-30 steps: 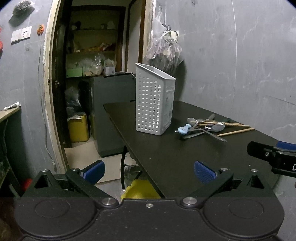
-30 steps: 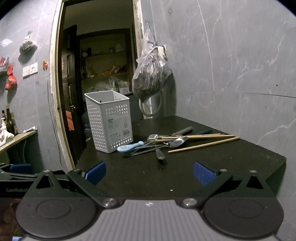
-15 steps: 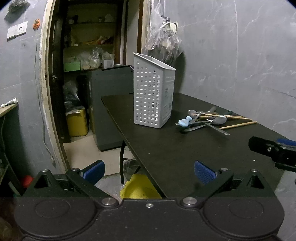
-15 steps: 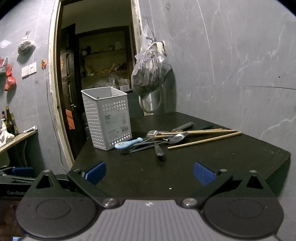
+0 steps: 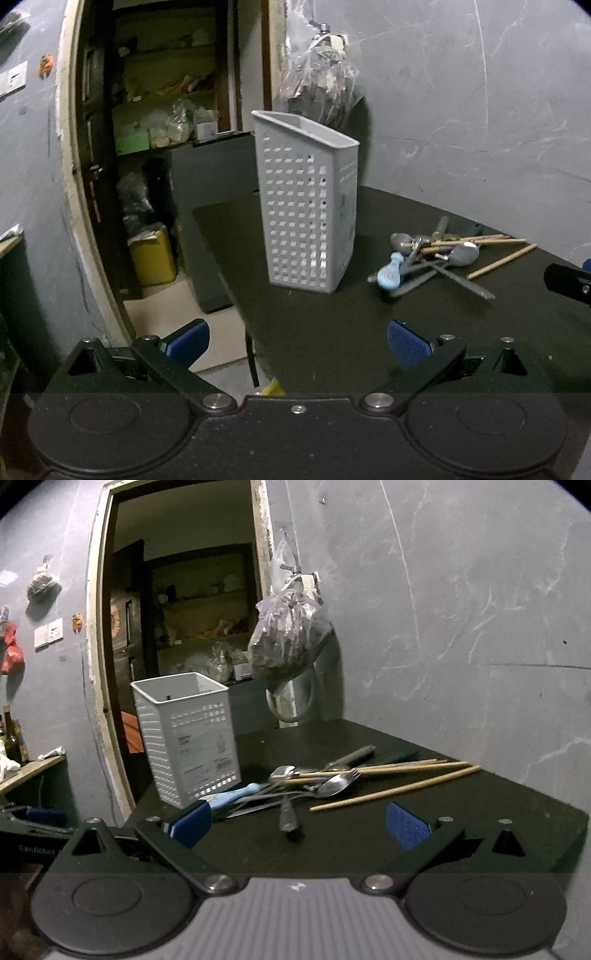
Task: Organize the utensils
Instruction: 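Grasp the white perforated basket with the left tool and lift it, then lower the right tool onto the utensil pile while the left tool holds the basket, then close the right tool on a silver spoon in the pile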
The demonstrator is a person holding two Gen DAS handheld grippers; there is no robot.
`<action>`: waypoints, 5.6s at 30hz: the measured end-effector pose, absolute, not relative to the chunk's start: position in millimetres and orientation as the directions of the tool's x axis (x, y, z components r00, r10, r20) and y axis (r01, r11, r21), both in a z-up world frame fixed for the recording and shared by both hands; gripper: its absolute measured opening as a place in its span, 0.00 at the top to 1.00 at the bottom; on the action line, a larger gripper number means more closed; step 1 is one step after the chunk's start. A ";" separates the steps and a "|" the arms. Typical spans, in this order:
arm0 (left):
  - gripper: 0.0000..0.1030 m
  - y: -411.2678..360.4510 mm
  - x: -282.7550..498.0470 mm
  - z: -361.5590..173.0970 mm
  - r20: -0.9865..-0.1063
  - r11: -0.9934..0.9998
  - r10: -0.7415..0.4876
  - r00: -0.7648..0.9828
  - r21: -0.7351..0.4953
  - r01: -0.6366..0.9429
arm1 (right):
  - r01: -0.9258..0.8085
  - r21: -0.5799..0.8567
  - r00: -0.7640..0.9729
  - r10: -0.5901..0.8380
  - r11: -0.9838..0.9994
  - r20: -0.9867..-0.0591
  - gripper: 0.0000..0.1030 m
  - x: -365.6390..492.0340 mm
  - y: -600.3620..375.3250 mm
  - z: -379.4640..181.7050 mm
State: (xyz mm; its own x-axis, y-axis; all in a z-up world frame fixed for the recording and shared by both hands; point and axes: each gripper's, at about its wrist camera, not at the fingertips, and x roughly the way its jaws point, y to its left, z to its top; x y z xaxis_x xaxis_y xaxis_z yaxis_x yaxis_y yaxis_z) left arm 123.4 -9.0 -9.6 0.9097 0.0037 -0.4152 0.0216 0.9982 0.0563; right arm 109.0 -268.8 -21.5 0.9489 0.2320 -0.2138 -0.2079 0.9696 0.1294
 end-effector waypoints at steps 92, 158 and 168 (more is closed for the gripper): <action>0.27 -1.3 146.5 11.6 -0.320 0.952 -0.283 0.904 0.019 0.304 | -0.244 0.437 0.744 0.456 0.866 -0.489 0.31 329.3 -313.9 -33.7; 0.27 -5.8 142.4 7.8 -0.291 0.980 -0.192 0.937 -0.001 0.200 | -0.099 0.687 0.725 0.525 0.720 -0.445 0.95 313.3 -335.9 -46.6; 0.27 -5.0 135.3 4.5 -0.276 0.983 -0.180 0.944 -0.003 0.186 | -0.188 0.542 0.838 0.422 0.819 -0.347 0.98 276.4 -329.2 -9.1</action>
